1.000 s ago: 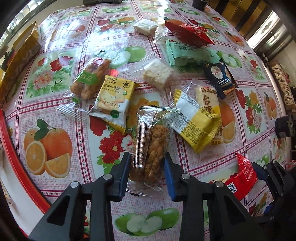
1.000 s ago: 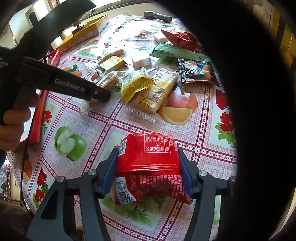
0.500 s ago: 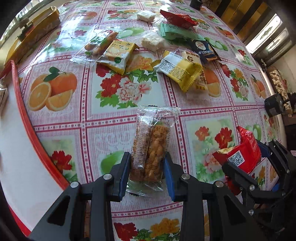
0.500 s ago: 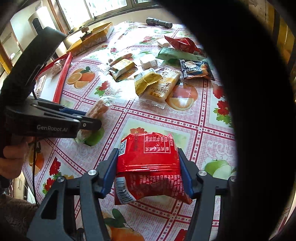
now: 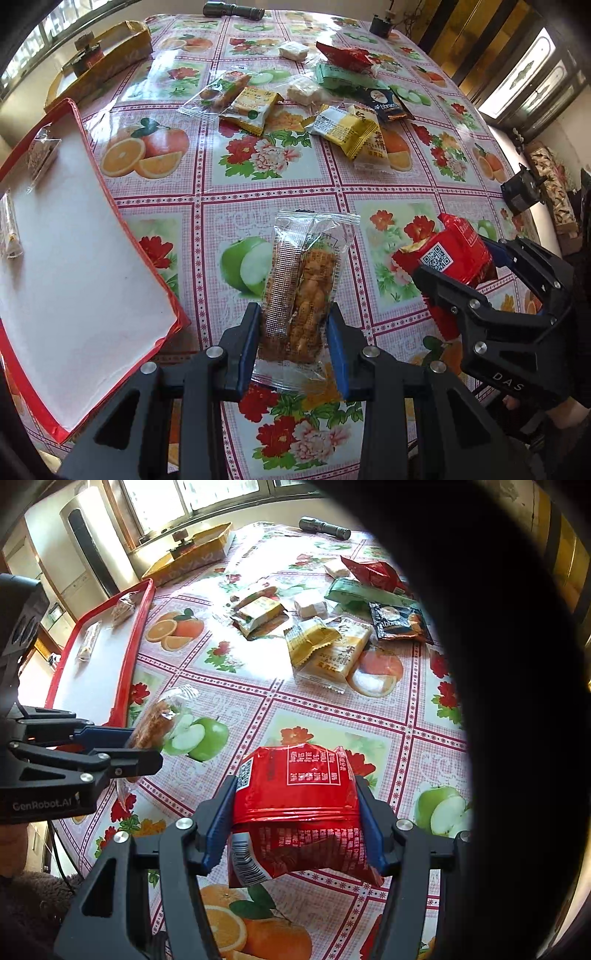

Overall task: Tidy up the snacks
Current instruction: 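Carry the peanut bar and red bag into the red tray and open both tools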

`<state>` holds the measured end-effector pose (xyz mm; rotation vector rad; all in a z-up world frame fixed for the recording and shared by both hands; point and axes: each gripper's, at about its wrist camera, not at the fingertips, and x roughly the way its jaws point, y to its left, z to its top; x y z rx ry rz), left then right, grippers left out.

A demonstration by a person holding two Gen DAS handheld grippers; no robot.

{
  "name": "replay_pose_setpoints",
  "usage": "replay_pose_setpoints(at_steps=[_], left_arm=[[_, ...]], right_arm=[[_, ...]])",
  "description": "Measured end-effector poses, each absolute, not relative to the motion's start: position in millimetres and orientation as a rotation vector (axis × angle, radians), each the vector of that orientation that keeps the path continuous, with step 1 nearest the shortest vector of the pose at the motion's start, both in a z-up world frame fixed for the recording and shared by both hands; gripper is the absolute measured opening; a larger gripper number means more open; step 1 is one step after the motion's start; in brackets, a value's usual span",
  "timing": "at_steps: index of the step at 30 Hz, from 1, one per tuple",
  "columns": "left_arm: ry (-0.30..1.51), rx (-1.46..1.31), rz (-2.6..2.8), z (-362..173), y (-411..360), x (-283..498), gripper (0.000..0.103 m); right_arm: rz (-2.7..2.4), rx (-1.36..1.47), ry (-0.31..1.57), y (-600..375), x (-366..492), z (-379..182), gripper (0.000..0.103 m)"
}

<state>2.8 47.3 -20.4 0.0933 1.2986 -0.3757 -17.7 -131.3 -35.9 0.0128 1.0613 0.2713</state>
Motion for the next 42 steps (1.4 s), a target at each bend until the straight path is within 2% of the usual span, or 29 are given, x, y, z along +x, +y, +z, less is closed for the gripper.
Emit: replay_pose_setpoints(at_steps=[11,23,32,42], left_arm=[[1.235,0.027,-0.299,5,85,0,0.035],[1.182,-0.117,-0.054,23,190,23,0.035],[1.223,-0.153,0.129,1,252,64,0.035],[1.266,-0.184,0.185,-17,275,85,0.035]], right_arm=[[0.427,-0.072,0.989,-65,-5,4,0.062],[0.628,-0.158,0.907,44,35,38,0.062],[0.687,-0.166,0.939,119,82,17,0.062],[0.681,-0.168,0.991,148,117,-7,0.062]])
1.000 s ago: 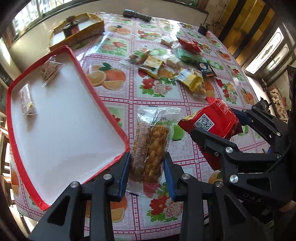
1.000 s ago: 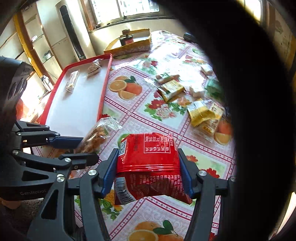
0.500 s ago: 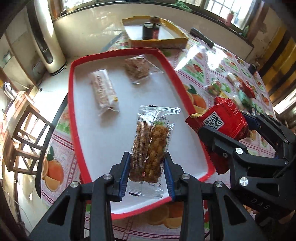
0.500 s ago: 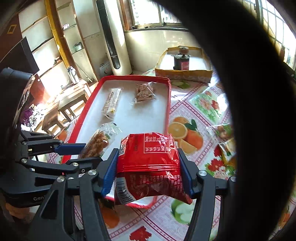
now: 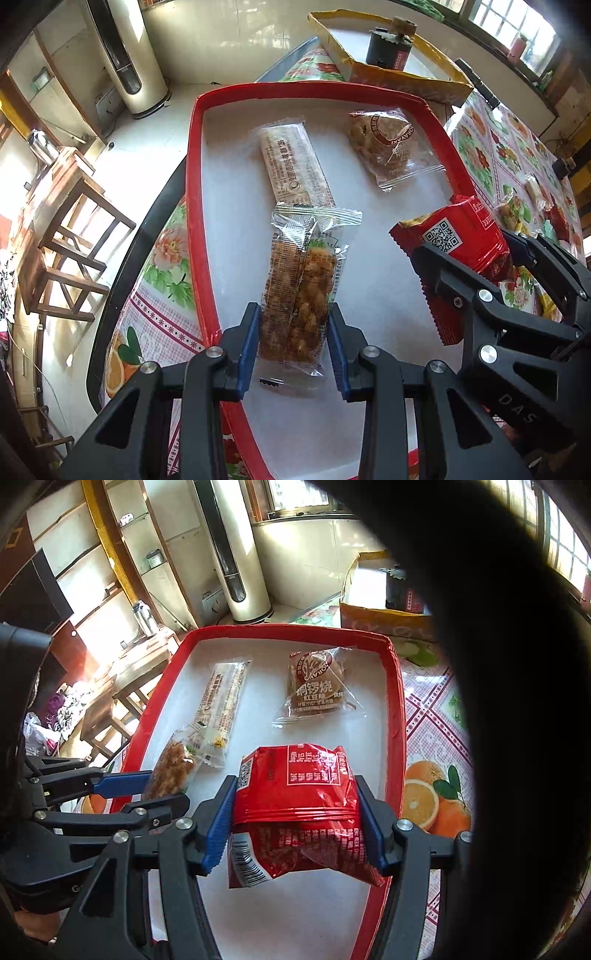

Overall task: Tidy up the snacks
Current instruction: 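Carry the peanut bar and red bag into the red tray and open both tools, then lift both tools out of the tray back toward the snack pile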

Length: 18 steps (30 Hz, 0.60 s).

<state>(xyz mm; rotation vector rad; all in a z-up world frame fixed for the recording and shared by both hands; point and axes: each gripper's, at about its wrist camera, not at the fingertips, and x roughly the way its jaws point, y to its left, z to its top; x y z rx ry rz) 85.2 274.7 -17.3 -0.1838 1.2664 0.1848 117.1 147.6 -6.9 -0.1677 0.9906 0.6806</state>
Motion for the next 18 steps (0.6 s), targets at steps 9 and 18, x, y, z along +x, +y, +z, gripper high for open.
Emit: replay_pose_setpoints(at_steps=[9,18], left_arm=[[1.268,-0.154,0.2,-19,273,94,0.035],[1.251,-0.145,0.224,-14,268,91,0.04]], right_arm=[[0.684,-0.145,1.02,151,132,-11,0.066],[0.68,-0.138,1.019,145,132,-7,0.072]])
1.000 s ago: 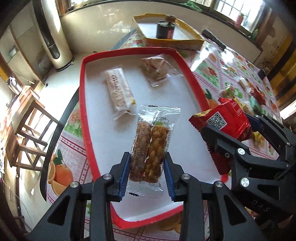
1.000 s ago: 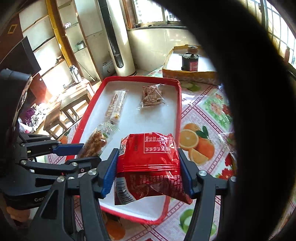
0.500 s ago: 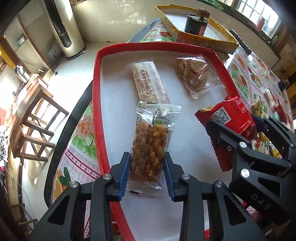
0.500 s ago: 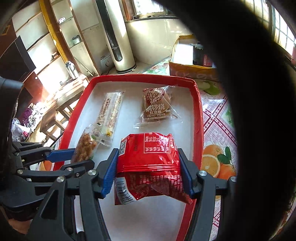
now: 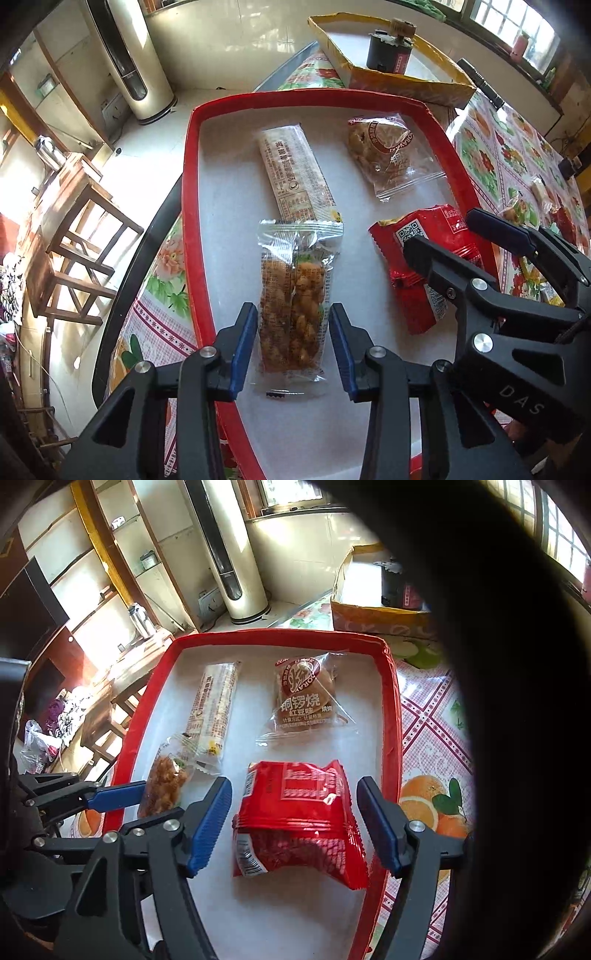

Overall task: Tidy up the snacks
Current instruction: 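Lift both tools out of the tray back toward the snack pile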

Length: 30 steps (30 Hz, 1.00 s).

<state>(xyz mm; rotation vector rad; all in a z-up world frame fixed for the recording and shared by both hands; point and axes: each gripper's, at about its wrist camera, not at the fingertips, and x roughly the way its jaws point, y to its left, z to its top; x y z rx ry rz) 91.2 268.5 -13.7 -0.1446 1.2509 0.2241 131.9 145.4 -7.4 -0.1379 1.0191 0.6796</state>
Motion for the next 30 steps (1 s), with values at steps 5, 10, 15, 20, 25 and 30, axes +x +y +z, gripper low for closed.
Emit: replay_pose_setpoints(at_steps=[5,10,15,20,25,30], left_arm=[[1.231,-0.12,0.238,-7,262,87,0.045],[1.225,-0.115,0.24,-2,253,79,0.047],[1.21,-0.111,0.234,1,239,65,0.048],[1.197,-0.096,0.205,5,218,49,0.049],[1.194,-0.055,0.143,8,185,39,0.05],[1.199,0.019,0.055,7,138,36,0.051]], right_arm=[[0.675,-0.119,1.016,139,128,-1,0.073],[0.669,-0.091,1.039,127,122,3,0.074],[0.667,-0.05,1.061,106,107,6,0.074],[0.664,0.003,1.075,78,88,11,0.077],[0.615,0.019,1.068,42,65,16,0.084],[0.473,0.012,1.07,-5,47,15,0.09]])
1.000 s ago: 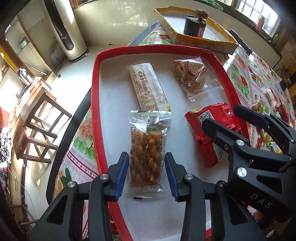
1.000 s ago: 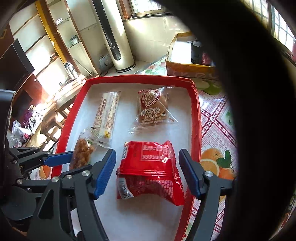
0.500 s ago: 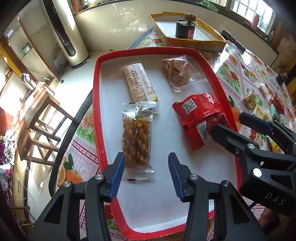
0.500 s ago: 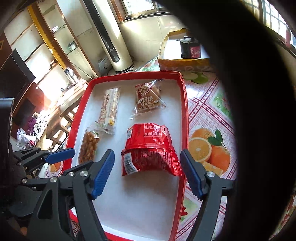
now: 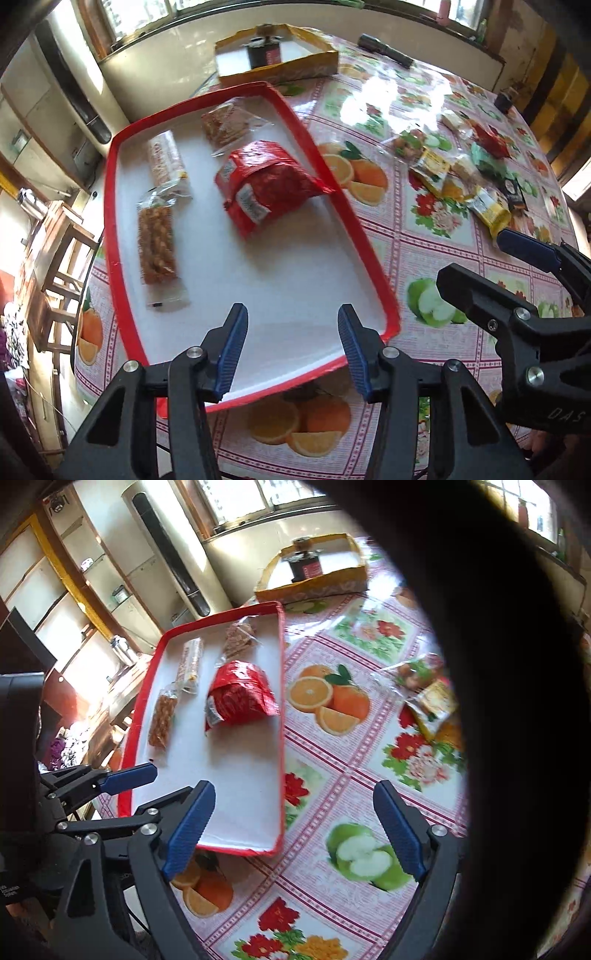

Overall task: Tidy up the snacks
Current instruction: 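Lift both tools out of the tray back toward the snack pile, then grasp the yellow-and-white snack packet with the left tool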

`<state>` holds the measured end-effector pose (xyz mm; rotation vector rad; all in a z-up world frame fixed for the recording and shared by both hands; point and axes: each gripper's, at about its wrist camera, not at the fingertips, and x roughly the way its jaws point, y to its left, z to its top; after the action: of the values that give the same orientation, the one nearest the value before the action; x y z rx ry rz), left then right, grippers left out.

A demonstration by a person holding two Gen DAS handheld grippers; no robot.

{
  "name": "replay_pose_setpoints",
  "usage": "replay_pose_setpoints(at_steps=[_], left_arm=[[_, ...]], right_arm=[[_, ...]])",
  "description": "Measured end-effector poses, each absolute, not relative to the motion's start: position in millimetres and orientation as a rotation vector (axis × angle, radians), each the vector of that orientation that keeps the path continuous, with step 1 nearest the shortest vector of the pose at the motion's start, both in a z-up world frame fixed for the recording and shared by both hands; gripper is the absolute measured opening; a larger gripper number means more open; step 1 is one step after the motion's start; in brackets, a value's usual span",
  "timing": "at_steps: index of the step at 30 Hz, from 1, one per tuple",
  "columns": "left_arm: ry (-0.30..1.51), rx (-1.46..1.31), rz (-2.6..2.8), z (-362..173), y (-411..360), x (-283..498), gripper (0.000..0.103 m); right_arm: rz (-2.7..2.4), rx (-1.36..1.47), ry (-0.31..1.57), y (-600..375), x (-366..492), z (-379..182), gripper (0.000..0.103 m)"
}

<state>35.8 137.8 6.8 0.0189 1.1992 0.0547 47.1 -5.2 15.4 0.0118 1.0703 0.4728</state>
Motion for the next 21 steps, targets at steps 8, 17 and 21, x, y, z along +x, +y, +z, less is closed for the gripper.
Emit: replay_pose_setpoints(at_steps=[8,17,21], left_arm=[[1.209,0.104,-0.06,-3,67,46,0.051],[1.274,0.139,-0.07,-30,22,75,0.051],[1.311,0.12,-0.04,-44,12,101,0.051]], right_arm=[[0.252,0.095,1.153,-97,32,-14,0.092],[0.1,0.228,1.176,-196,31,-48,0.092],[0.079,0.255,1.131,-214,53,-48,0.092]])
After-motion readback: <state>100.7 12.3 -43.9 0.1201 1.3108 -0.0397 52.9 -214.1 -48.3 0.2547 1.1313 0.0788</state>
